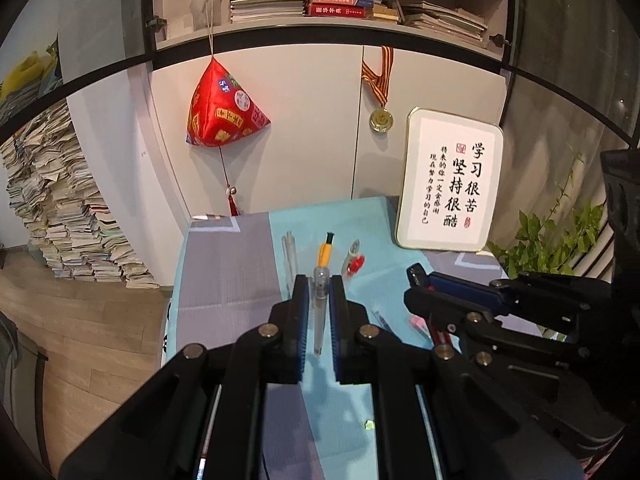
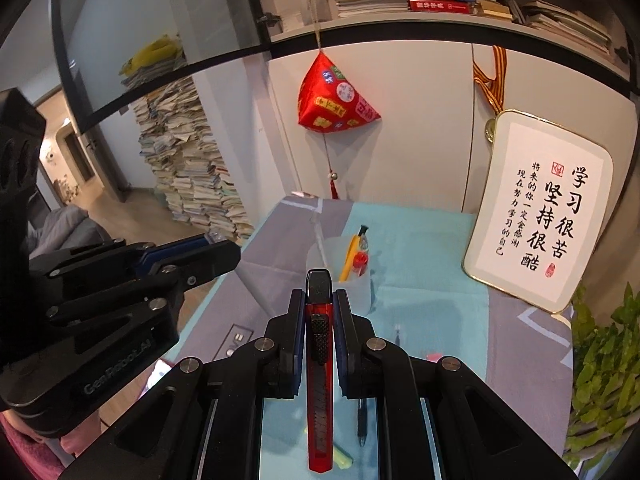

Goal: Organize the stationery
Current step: 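Carry the white pen and red box cutter upright over the frosted cup, then open the left tool to drop the white pen into the cup while the right tool lowers the cutter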

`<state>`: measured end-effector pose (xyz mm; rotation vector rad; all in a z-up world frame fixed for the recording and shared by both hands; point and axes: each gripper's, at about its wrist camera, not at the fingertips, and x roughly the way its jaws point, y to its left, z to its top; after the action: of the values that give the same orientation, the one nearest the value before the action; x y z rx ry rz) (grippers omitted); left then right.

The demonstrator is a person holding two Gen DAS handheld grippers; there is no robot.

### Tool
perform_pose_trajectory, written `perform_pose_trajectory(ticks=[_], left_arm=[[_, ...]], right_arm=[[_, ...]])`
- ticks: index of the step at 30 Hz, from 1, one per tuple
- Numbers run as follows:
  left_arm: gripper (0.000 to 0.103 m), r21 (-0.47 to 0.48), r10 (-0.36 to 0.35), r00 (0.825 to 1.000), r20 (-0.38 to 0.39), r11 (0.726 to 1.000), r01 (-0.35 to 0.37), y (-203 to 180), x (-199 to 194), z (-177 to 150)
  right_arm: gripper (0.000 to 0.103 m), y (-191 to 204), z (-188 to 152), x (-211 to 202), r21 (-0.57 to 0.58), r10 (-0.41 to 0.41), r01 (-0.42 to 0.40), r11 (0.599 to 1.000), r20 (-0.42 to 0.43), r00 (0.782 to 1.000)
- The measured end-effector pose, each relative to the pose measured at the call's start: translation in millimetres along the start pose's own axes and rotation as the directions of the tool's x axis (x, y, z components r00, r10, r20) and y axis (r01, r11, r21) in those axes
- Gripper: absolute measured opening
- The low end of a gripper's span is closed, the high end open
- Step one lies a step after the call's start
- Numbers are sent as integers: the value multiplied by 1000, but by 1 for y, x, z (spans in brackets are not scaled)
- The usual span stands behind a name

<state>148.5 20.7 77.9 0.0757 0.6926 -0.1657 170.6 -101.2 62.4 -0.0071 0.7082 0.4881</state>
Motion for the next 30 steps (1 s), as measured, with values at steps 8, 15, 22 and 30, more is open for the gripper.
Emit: perform_pose_trajectory(ticks=[8,15,22,30], left_arm=[[8,-43,-15,1000,12,999,16,11,8,32],[8,-74,-15,999,32,997,18,22,20,56],[8,-81,-16,1000,-23,997,14,27,47,53],[8,-71,-23,996,-82,997,17,24,73,38]], right_arm=[[14,-9,35,13,43,-10,9,999,19,1000],[14,-19,55,25,67,-14,11,998,35,999],[14,-28,61,40,97,-5,1,995,38,999],[14,-32,75,49,139,14,-25,990,79,997]])
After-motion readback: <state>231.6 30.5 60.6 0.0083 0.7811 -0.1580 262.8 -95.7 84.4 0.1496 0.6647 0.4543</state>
